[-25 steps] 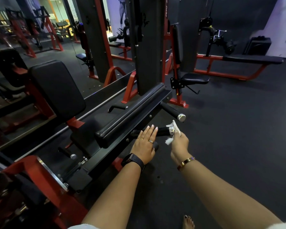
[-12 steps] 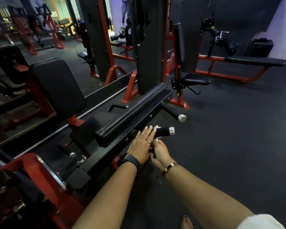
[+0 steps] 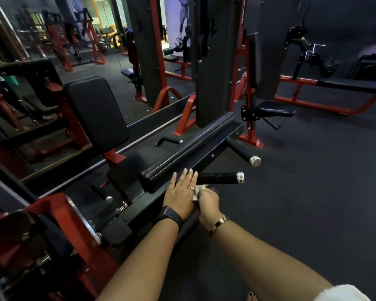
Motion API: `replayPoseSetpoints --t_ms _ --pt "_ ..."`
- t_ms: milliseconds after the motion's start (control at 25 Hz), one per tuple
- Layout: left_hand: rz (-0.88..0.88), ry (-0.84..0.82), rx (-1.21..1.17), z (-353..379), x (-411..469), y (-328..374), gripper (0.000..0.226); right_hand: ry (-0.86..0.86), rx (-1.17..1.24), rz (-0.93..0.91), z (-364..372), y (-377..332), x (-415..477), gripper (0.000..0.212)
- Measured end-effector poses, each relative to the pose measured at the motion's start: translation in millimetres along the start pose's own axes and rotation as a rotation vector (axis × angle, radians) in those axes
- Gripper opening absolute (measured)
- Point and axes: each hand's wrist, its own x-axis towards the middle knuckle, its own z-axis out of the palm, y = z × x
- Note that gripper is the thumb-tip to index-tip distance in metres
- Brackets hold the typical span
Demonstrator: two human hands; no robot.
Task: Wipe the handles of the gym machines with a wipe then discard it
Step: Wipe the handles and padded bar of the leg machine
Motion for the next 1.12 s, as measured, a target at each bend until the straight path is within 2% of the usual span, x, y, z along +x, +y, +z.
replayPoseSetpoints --t_ms 80,200,280,360,480,520,600,680,800,920,1040,1120 --pt "-0.059 0.001 0.057 1 0 1 0.084 0.145 -0.133 -0.165 -8 -4 -7 0.022" --pt "-0.092 0.002 0.089 2 -1 5 0.086 0.142 -0.253 -0.469 -17 -17 -15 0.038" --pt "-0.089 0.012 0.087 3 -2 6 0.086 0.162 -0.420 -0.701 -23 -29 -13 0.042" --pt "-0.076 0.018 0.077 5 -2 4 0.084 0.259 -0.677 -0.903 -29 -42 -4 0.044" --pt "-0.080 0.022 0.021 4 -3 3 0.082 0.418 -1.255 -0.979 -34 -47 17 0.051" --pt "-0.083 0.022 0.003 4 -3 3 0.081 0.390 -1.418 -0.973 -32 -43 21 0.053" --pt "-0.083 0.025 -0.004 5 -3 3 0.081 0.220 -1.607 -1.002 -23 -28 25 0.054" --pt "-0.080 0.039 0.018 7 -3 2 0.080 0.059 -1.699 -1.075 -15 -16 26 0.056" --pt "-0.070 0.036 0.050 9 -5 1 0.082 0.022 -1.779 -1.276 -27 -24 24 0.059" --pt "-0.075 0.036 0.073 10 -6 4 0.086 0.129 -1.856 -1.453 -60 -43 23 0.056" --pt "-0.055 0.020 0.023 11 -4 15 0.089 0.338 -1.805 -1.421 -87 -60 21 0.051" --pt "-0.048 0.024 -0.021 10 -1 23 0.087 0.407 -1.789 -1.358 -91 -61 19 0.049"
